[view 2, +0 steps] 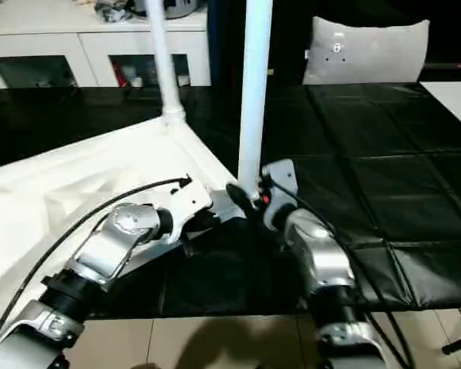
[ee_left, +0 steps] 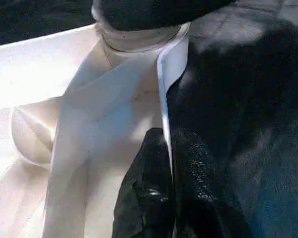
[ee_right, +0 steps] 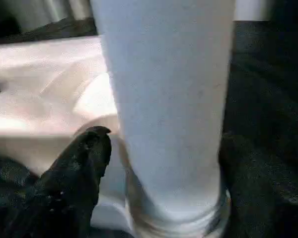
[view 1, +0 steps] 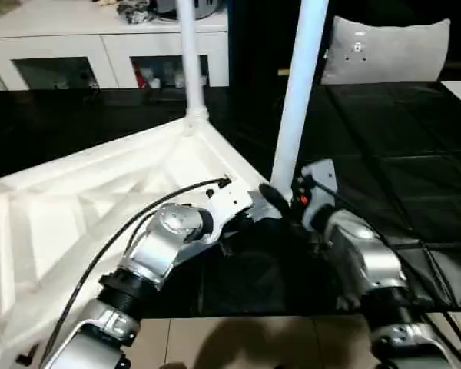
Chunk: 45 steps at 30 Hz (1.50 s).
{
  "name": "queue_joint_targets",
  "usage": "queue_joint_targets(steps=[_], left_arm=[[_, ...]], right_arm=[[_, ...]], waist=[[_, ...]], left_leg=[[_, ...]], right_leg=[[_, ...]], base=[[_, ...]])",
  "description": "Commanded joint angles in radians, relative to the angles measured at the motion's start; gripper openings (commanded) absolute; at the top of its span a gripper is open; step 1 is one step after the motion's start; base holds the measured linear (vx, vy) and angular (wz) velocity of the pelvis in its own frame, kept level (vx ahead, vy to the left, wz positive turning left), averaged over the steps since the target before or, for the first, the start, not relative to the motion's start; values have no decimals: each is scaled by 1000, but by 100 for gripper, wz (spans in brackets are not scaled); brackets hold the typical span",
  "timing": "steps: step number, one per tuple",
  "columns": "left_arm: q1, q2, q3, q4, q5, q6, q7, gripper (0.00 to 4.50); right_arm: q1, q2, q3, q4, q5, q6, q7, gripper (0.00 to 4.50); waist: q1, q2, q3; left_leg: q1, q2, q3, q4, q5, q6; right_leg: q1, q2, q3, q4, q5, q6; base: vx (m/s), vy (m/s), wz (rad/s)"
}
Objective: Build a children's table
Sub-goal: Rotate leg to tighten
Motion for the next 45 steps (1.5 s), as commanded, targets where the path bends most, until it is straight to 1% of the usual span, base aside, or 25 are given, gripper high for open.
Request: queue_joint_targets(steps=[1,3,5,9,10,11,13,14,15,19,20,21,22,23,24,25,27,31,37,38,40,41,43,44,45], left_arm=[[-15,28,-5,2,7,-39,-29,0],[-11,65,-25,3,-3,-97,-92,0],[-7,104,-43,7,-12,-147,-161,0],[-9,130,-59,17,-20,-202,-218,0],[-11,138,-64,21,-21,-218,-234,0],[-11,158,-81,24,-27,-273,-287,0],[-11,172,-94,23,-31,-310,-327,0],[-11,181,-101,23,-35,-327,-351,0],[-13,190,-111,21,-40,-347,-379,0],[-18,206,-128,23,-43,-385,-422,0],[-19,207,-130,25,-42,-391,-426,0],[-22,209,-135,33,-42,-412,-439,0],[-21,210,-137,32,-43,-418,-444,0],[-20,211,-139,31,-46,-425,-452,0],[-20,211,-140,31,-48,-430,-457,0],[-19,212,-142,29,-48,-434,-460,0],[-16,212,-144,25,-50,-438,-465,0],[-12,212,-145,22,-50,-445,-471,0],[-14,214,-144,35,-49,-459,-477,0],[-12,212,-138,32,-55,-451,-475,0],[-8,209,-132,28,-63,-440,-472,0],[-7,204,-126,23,-67,-423,-463,0],[-7,186,-110,9,-73,-365,-430,0],[-8,166,-96,-2,-73,-311,-393,0],[-8,164,-95,-4,-71,-304,-386,0]], right_arm=[[14,-37,20,-51,21,-6,94,408],[34,-105,42,-88,34,2,195,429],[42,-167,50,-111,58,12,298,429],[39,-211,57,-114,74,10,384,429],[37,-223,58,-113,80,11,408,403],[25,-244,64,-105,90,19,450,395],[16,-258,70,-96,93,16,481,390],[10,-267,76,-91,95,13,502,360],[1,-276,84,-83,97,11,527,360],[-17,-290,107,-73,103,18,589,334],[-19,-292,110,-72,104,20,597,307],[-20,-295,126,-80,112,35,639,307],[-18,-296,134,-87,114,41,656,303],[-16,-297,144,-91,115,48,675,298],[-16,-298,150,-91,115,50,685,273],[-16,-296,156,-91,116,52,693,263],[-16,-293,163,-90,120,57,701,263],[-19,-288,174,-80,123,63,713,222],[-12,-286,182,-90,131,83,729,203],[-2,-280,180,-102,139,91,720,201],[8,-273,176,-114,147,100,710,201],[17,-265,172,-125,151,105,695,201],[32,-233,157,-145,154,129,629,200],[46,-202,150,-163,145,135,566,200],[47,-196,149,-165,143,135,554,200]], waist=[[5,-7,-65],[7,-7,-65],[9,-6,-64],[9,-7,-64],[12,-7,-64],[17,-6,-64],[21,-9,-66],[26,-8,-66],[28,-10,-66],[37,-9,-67],[39,-10,-67],[41,-16,-67],[45,-13,-68],[48,-16,-68],[51,-16,-69],[53,-20,-68],[56,-16,-68],[57,-19,-68],[57,-18,-69],[58,-12,-69],[58,-16,-69],[57,-14,-69],[56,-14,-68],[54,-17,-66],[53,-16,-65]], left_leg=[[-9,13,6,-64,-178,85],[-11,13,5,-64,-171,89],[-11,14,5,-64,-175,94],[-10,14,6,-63,-187,97],[-9,16,6,-62,-184,97],[-8,17,5,-63,-188,98],[-7,20,6,-63,-178,94],[-6,20,7,-63,-177,92],[-6,20,7,-63,-177,93],[-5,23,8,-62,-169,94],[-6,24,8,-62,-166,92],[-7,22,8,-62,-162,93],[-6,23,8,-61,-156,92],[-5,24,9,-61,-154,94],[-5,24,9,-61,-151,94],[-5,25,10,-61,-148,93],[-5,25,9,-62,-146,90],[-6,24,9,-62,-147,82],[-7,23,9,-61,-141,81],[-7,23,8,-61,-141,80],[-7,23,8,-61,-138,80],[-6,23,8,-61,-140,78],[-6,24,9,-63,-146,74],[-8,22,8,-64,-151,70],[-5,23,9,-65,-157,64]], right_leg=[[67,-54,51,-81,-278,-149],[68,-54,51,-80,-278,-149],[67,-54,50,-81,-290,-150],[65,-54,49,-84,-315,-152],[63,-55,50,-83,-312,-155],[63,-55,49,-83,-319,-155],[62,-54,51,-79,-298,-163],[61,-55,52,-77,-294,-167],[61,-55,50,-77,-296,-170],[61,-57,53,-73,-283,-176],[61,-57,53,-73,-283,-175],[62,-56,52,-73,-289,-170],[61,-58,53,-72,-290,-168],[60,-57,54,-72,-292,-168],[60,-58,54,-71,-291,-168],[59,-59,54,-71,-295,-166],[58,-59,54,-71,-298,-165],[59,-59,54,-71,-310,-156],[60,-58,54,-70,-301,-155],[60,-58,54,-70,-301,-156],[61,-58,54,-69,-290,-157],[60,-57,54,-69,-289,-159],[60,-58,54,-71,-297,-161],[62,-58,53,-73,-320,-151],[60,-59,54,-75,-331,-147]], base=[[0,0,0],[0,0,0],[0,0,0],[0,0,0],[0,0,0],[0,0,0],[0,0,0],[0,0,0],[0,0,0],[0,0,0],[0,0,0],[0,0,0],[0,0,0],[0,0,0],[0,0,0],[0,0,0],[0,0,0],[0,0,0],[0,0,0],[0,0,0],[0,0,0],[0,0,0],[0,0,0],[0,0,0],[0,0,0]])
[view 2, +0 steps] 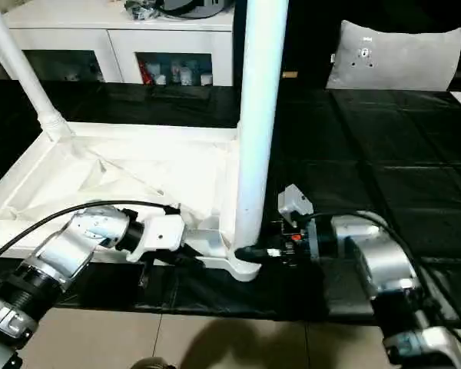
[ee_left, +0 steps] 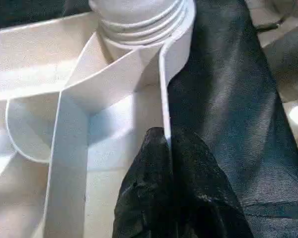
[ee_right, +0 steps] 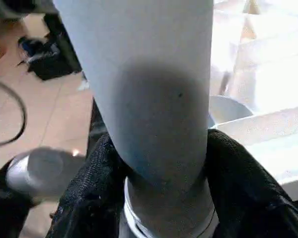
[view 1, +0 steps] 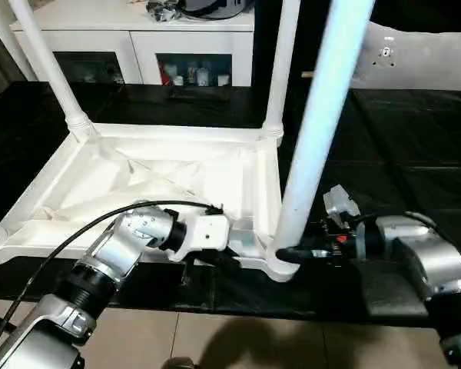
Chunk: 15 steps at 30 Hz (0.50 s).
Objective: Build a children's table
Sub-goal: Rotate leg to tighten
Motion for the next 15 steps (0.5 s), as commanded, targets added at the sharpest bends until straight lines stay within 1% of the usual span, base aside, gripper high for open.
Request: queue_joint_targets(steps=[1,2,3,4,5,6,7,8,10,11,12,13,14,15], left_arm=[[-8,-55,0,-46,21,87,99,0],[-8,-60,2,-50,22,98,110,0],[-7,-81,10,-63,23,133,143,0],[-7,-85,12,-65,23,140,150,0],[-9,-112,23,-77,15,179,183,0],[-11,-144,33,-87,9,215,220,0],[-12,-173,39,-98,3,252,248,0],[-13,-201,43,-108,0,286,274,0],[-18,-238,48,-115,10,330,319,0],[-18,-240,48,-114,11,331,321,0],[-31,-276,50,-102,35,354,378,0],[-39,-293,53,-93,45,364,405,0],[-45,-303,54,-87,55,371,422,0],[-45,-303,54,-87,55,371,422,0]], right_arm=[[12,84,11,-40,-2,29,-147,200],[14,94,10,-42,-7,32,-169,200],[15,128,3,-44,-21,48,-240,199],[15,135,1,-44,-24,52,-254,199],[10,171,-6,-44,-32,76,-318,199],[5,207,-8,-43,-42,101,-380,199],[0,240,-8,-40,-55,114,-433,198],[-9,276,-13,-30,-70,134,-498,198],[-27,328,-26,-6,-94,159,-600,198],[-29,331,-28,-3,-95,160,-606,198],[-65,383,-54,58,-126,163,-737,198],[-82,404,-63,93,-141,141,-789,198],[-95,421,-71,121,-144,108,-819,198],[-95,421,-71,121,-144,108,-819,233]], waist=[[-8,-14,-62],[-11,-13,-61],[-15,-14,-59],[-22,-13,-59],[-30,-13,-60],[-36,-12,-59],[-43,-10,-60],[-51,-10,-61],[-63,-10,-61],[-70,-10,-62],[-71,-8,-63],[-81,-3,-63],[-85,0,-64],[-87,-1,-63]], left_leg=[[-7,21,7,-69,-174,55],[-3,18,6,-70,-190,47],[-5,16,5,-72,-191,40],[-4,13,4,-73,-199,33],[-6,11,2,-72,-210,34],[-6,12,3,-73,-211,33],[-9,12,2,-73,-203,31],[-10,10,0,-74,-202,27],[-12,7,0,-73,-196,26],[-11,5,2,-71,-189,32],[-10,5,2,-70,-184,35],[-15,5,1,-70,-171,33],[-12,5,1,-68,-173,32],[-12,4,2,-68,-178,34]], right_leg=[[58,-58,52,-82,-369,-135],[56,-58,50,-89,-412,-119],[58,-58,49,-89,-428,-110],[57,-57,46,-94,-454,-95],[59,-57,44,-98,-467,-85],[58,-55,45,-97,-461,-85],[57,-55,46,-95,-445,-90],[59,-56,43,-96,-440,-92],[60,-53,43,-95,-426,-92],[60,-53,44,-96,-414,-96],[59,-54,44,-96,-406,-100],[59,-52,45,-92,-382,-113],[59,-53,43,-94,-376,-115],[58,-53,43,-95,-378,-115]], base=[[0,0,0],[0,0,0],[0,0,0],[0,0,0],[0,0,0],[0,0,0],[0,0,0],[0,0,0],[0,0,0],[0,0,0],[0,0,0],[0,0,0],[0,0,0],[0,0,0]])
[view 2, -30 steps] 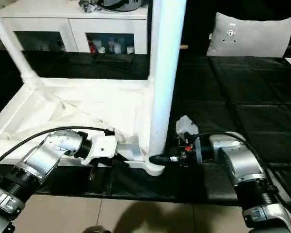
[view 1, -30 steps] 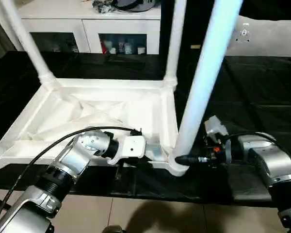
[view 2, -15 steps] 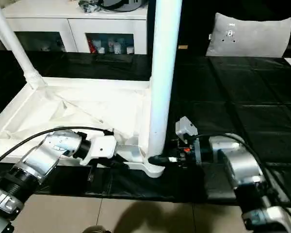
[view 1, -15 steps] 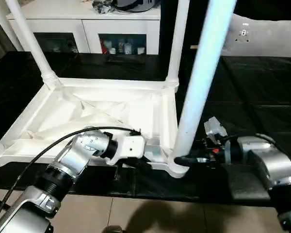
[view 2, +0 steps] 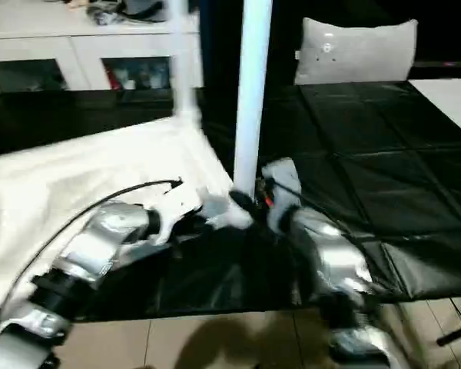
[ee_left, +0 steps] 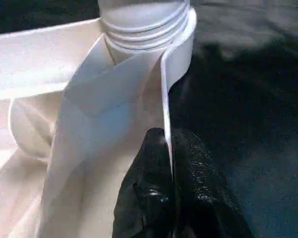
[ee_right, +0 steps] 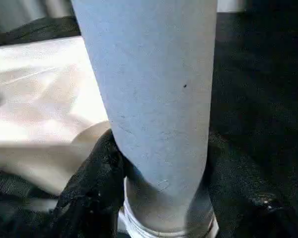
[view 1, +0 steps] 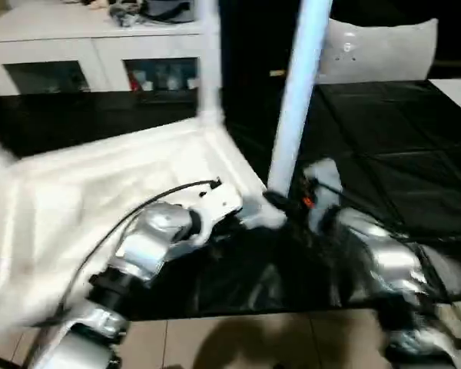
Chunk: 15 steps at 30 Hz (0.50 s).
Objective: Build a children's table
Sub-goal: Rotate leg to tighten
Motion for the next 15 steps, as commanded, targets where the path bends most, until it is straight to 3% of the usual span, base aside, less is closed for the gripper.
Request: queue_joint_targets(steps=[1,5,7,11,15], left_arm=[[-45,-68,-57,-56,-26,-31,-16,0],[-46,-42,-43,-52,-28,-35,-21,0],[-47,-30,-34,-42,-30,-41,-23,0],[-36,15,-22,-21,-32,-100,-56,0],[-27,65,-25,-6,-33,-147,-103,0]], right_arm=[[-8,78,56,72,23,-27,-9,254],[11,64,47,30,21,-49,35,277],[19,42,48,20,22,-52,57,311],[37,-32,33,14,34,-89,132,346],[59,-110,24,-8,54,-124,242,375]], waist=[[11,0,-63],[16,2,-65],[19,2,-65],[21,1,-63],[34,3,-63]], left_leg=[[-10,3,4,-65,-184,43],[-13,10,3,-67,-166,62],[-13,11,3,-68,-168,63],[-12,11,4,-68,-188,67],[-12,12,5,-66,-184,77]], right_leg=[[59,-54,44,-95,-376,-116],[63,-51,48,-84,-281,-143],[65,-52,48,-80,-265,-154],[66,-53,50,-84,-280,-154],[65,-54,51,-84,-283,-153]], base=[[0,0,0],[0,0,0],[0,0,0],[0,0,0],[0,0,0]])
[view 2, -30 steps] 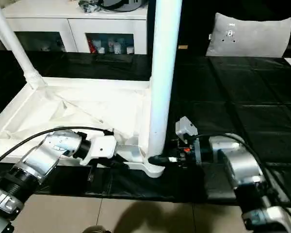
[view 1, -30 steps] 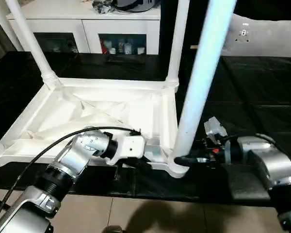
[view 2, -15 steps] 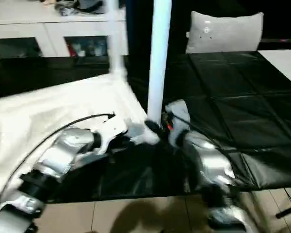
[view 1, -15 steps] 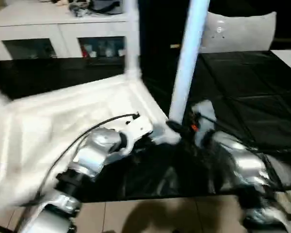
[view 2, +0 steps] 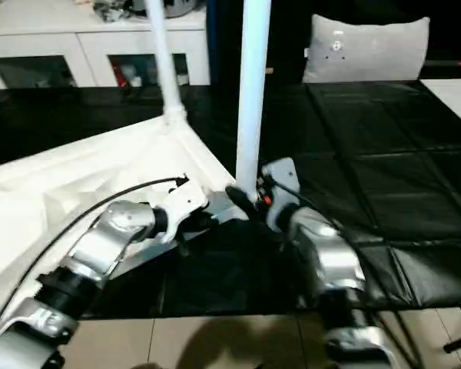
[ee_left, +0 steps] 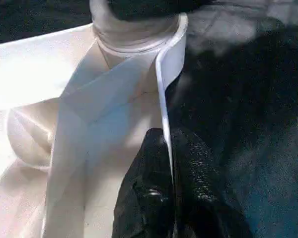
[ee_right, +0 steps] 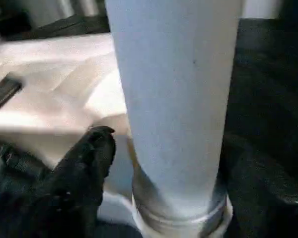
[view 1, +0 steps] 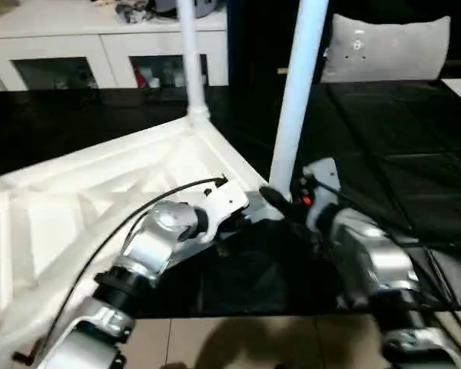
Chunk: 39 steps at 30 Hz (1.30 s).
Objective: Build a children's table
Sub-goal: Rotate leg to tighten
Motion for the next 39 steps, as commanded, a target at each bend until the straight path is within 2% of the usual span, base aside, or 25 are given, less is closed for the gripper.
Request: queue_joint_targets(steps=[1,2,4,5,7,8,11,15,16,17,20,21,27,33,39], left_arm=[[-22,12,-13,-23,-2,-57,-31,0],[-22,32,-17,-12,-5,-85,-57,0],[-26,65,-30,9,-2,-138,-100,0],[-28,78,-38,18,-4,-178,-128,0],[-29,89,-42,23,-13,-194,-159,0],[-37,115,-57,42,-20,-250,-217,0],[-42,130,-67,54,-25,-292,-259,0],[-51,158,-92,81,-30,-356,-336,0],[-53,163,-98,86,-31,-371,-351,0],[-53,164,-99,87,-31,-374,-354,0],[-59,167,-108,99,-39,-401,-393,0],[-60,167,-108,99,-39,-403,-395,0],[-53,161,-119,77,-50,-418,-424,0],[-47,157,-123,73,-49,-429,-432,0],[-46,158,-125,78,-48,-430,-428,0]], right_arm=[[4,-11,18,-27,16,-8,51,375],[13,-51,23,-39,21,-8,111,385],[21,-109,23,-56,51,2,216,402],[24,-133,25,-65,69,7,265,402],[24,-157,30,-70,83,11,305,402],[19,-202,43,-66,96,0,382,402],[12,-226,49,-59,101,-11,435,402],[-12,-268,76,-39,114,-35,555,374],[-16,-274,86,-36,116,-41,579,374],[-17,-276,88,-35,116,-42,584,352],[-31,-289,118,-17,110,-65,653,335],[-32,-290,121,-16,109,-64,659,322],[-64,-288,172,38,79,-88,709,265],[-80,-279,179,69,79,-104,725,219],[-69,-277,186,63,90,-101,734,201]], waist=[[0,-2,-67],[6,-4,-67],[13,-2,-68],[14,-3,-68],[17,-5,-69],[20,-5,-68],[25,-8,-68],[38,-8,-70],[40,-12,-71],[43,-10,-70],[50,-20,-70],[53,-18,-71],[61,-20,-71],[64,-21,-72],[65,-20,-73]], left_leg=[[-9,13,5,-64,-183,75],[-8,14,4,-64,-178,75],[-8,14,5,-62,-173,81],[-10,15,5,-61,-171,89],[-10,14,6,-60,-166,96],[-10,13,6,-59,-162,99],[-9,15,8,-59,-163,97],[-7,21,7,-59,-159,92],[-8,21,7,-58,-156,95],[-7,22,8,-58,-155,96],[-8,21,10,-57,-146,98],[-7,21,9,-57,-144,98],[-7,23,9,-57,-135,90],[-8,22,9,-56,-126,93],[-9,22,9,-55,-123,92]], right_leg=[[65,-54,51,-81,-280,-154],[66,-54,51,-79,-273,-160],[67,-54,52,-77,-261,-160],[68,-53,52,-75,-249,-161],[70,-54,52,-77,-247,-161],[68,-54,49,-77,-263,-161],[65,-55,50,-80,-299,-152],[62,-56,52,-73,-279,-171],[63,-56,52,-70,-269,-175],[62,-58,52,-71,-272,-173],[61,-59,52,-73,-293,-165],[61,-60,52,-71,-296,-165],[60,-60,53,-69,-295,-166],[61,-60,53,-68,-289,-162],[61,-59,53,-67,-286,-160]], base=[[0,0,0],[0,0,0],[0,0,0],[0,0,0],[0,0,0],[0,0,0],[0,0,0],[0,0,0],[0,0,0],[0,0,0],[0,0,0],[0,0,0],[0,0,0],[0,0,0],[0,0,0]])
